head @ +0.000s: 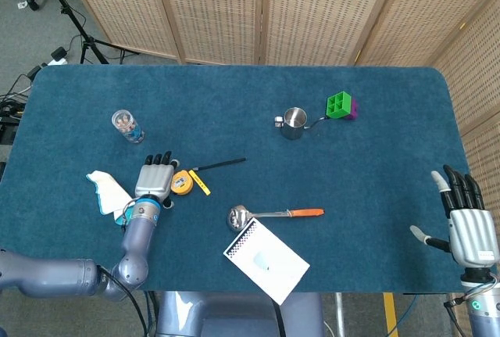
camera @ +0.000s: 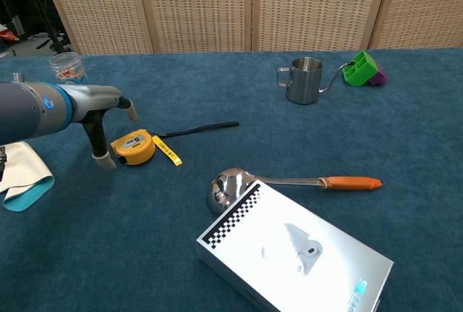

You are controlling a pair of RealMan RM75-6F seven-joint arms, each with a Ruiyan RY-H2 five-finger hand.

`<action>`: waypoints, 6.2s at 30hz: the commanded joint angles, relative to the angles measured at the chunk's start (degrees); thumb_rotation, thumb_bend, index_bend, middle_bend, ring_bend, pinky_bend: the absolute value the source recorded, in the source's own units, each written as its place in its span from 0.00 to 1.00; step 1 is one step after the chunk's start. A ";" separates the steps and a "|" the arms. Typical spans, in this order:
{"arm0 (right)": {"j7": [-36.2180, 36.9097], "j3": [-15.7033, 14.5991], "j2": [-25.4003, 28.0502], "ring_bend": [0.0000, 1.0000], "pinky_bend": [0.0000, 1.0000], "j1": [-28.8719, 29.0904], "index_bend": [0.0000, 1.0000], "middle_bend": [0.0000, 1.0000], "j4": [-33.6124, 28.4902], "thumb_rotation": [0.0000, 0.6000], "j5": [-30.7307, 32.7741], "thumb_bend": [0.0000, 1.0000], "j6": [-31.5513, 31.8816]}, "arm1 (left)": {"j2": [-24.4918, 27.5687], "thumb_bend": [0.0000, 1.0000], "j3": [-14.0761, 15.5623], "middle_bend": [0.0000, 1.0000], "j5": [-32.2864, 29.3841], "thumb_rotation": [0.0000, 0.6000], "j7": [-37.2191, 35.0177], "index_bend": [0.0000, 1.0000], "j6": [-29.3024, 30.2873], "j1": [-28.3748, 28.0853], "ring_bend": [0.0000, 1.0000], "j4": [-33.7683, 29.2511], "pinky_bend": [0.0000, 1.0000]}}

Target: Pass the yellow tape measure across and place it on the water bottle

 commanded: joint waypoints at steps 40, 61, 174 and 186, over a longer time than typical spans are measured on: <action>1.83 1.53 0.51 0.00 0.00 -1.07 0.00 0.00 -0.45 1.00 -1.46 0.05 -2.53 | -7.11 0.30 -0.39 0.00 2.35 1.00 -1.41 0.30 0.18 0.57 0.00 7.11 0.00; 1.77 1.94 0.33 0.00 0.00 -1.36 0.00 0.00 -0.43 1.00 -1.70 0.05 -2.58 | -7.84 0.36 -0.56 0.00 6.33 1.00 -2.01 0.46 2.52 2.29 0.00 8.56 0.00; -3.12 2.29 -1.75 0.00 0.00 -0.06 0.00 0.00 0.31 1.00 -0.05 0.05 -6.94 | 16.36 0.38 6.27 0.00 -3.66 1.00 -9.00 0.61 -24.37 -7.07 0.00 25.32 0.00; -3.30 2.22 -1.83 0.00 0.00 0.01 0.00 0.00 0.26 1.00 0.01 0.05 -7.16 | 14.35 0.37 5.88 0.00 -1.29 1.00 -10.58 0.61 -23.79 -6.28 0.00 27.23 0.00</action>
